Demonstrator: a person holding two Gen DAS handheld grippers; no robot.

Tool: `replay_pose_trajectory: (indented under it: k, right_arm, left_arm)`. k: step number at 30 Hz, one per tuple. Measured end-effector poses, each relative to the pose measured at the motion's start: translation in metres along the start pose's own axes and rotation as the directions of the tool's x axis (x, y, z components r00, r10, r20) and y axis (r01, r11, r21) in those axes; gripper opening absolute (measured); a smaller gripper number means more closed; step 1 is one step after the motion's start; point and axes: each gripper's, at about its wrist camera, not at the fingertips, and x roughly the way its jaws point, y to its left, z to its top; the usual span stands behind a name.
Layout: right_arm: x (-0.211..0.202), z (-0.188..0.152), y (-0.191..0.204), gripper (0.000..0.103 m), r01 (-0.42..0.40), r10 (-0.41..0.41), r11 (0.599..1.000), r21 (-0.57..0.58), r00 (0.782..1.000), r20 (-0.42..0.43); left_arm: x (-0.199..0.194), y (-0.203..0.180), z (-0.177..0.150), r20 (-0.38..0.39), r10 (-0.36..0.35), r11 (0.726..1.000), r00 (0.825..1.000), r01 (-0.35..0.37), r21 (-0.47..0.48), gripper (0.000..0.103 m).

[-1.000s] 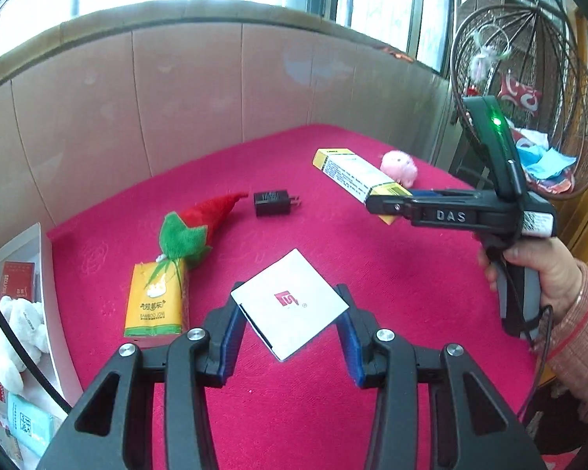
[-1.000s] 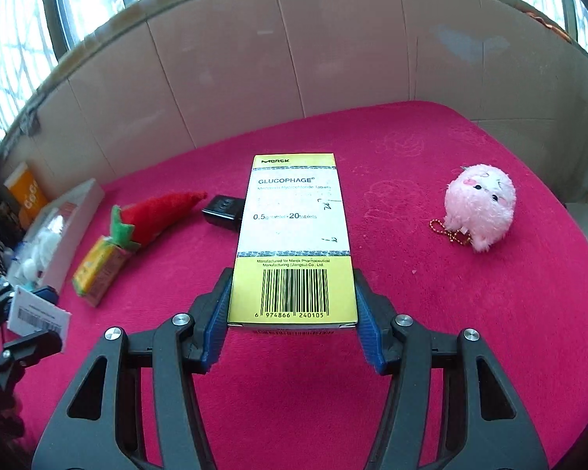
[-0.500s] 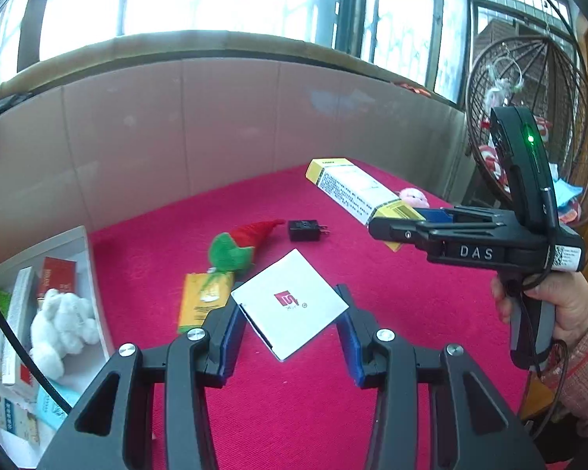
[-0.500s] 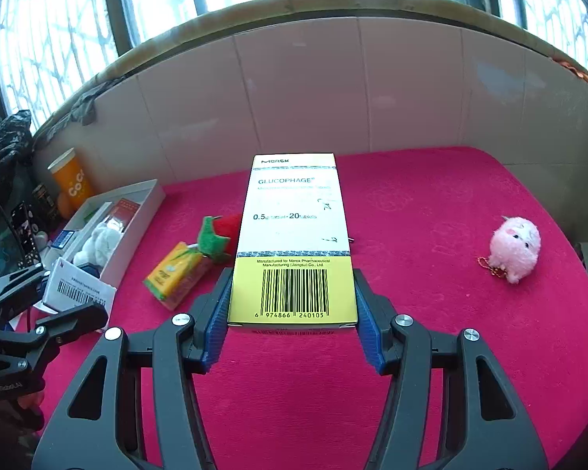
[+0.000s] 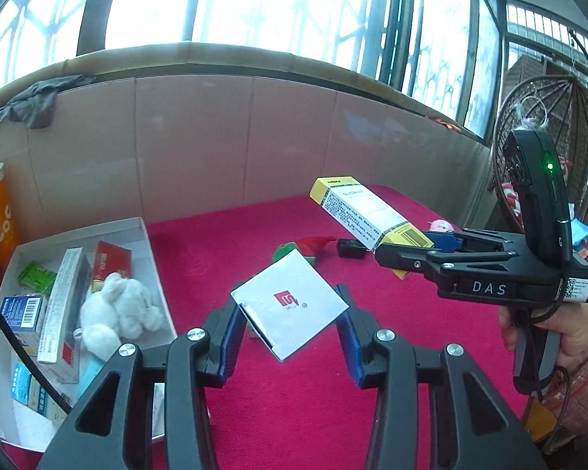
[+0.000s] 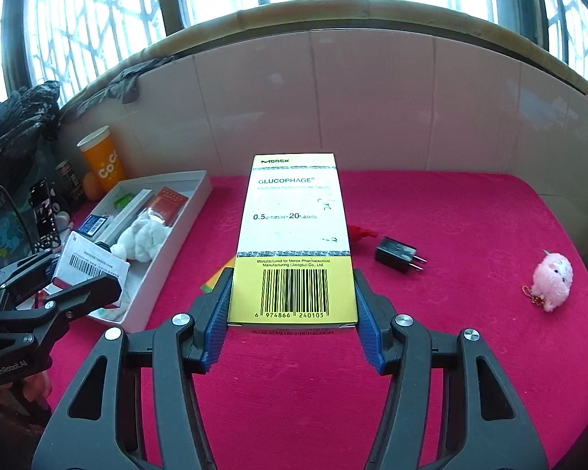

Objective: Organize objects
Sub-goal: 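Carry the white box and Glucophage box over the white tray with both grippers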

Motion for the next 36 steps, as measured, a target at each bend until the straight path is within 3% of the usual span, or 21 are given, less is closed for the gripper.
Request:
replay_pose_trajectory:
  k: [13,21,28,36]
  right_arm:
    - [0.019,0.011,0.063,0.056,-0.046,0.042,0.994,-0.098,0.999,-0.034]
    - [0.037,0.021,0.094,0.056,-0.092,0.085,0.99,-0.106,0.994,-0.066]
    - [0.058,0.026,0.137,0.056,-0.17,0.16,0.979,-0.11,0.983,-0.093]
    - [0.09,0.029,0.19,0.056,-0.23,0.213,0.964,-0.133,0.968,-0.13]
  left_arm:
    - [-0.022,0.047,-0.012,0.032,0.053,0.994,0.998,-0.05,-0.095,0.044]
    - [-0.04,0.089,-0.014,0.059,0.134,0.978,0.989,-0.123,-0.166,0.044]
    - [-0.057,0.144,-0.011,0.061,0.275,0.941,0.96,-0.255,-0.221,0.044]
    - [-0.051,0.172,-0.031,-0.012,0.382,0.901,0.924,-0.376,-0.219,0.044]
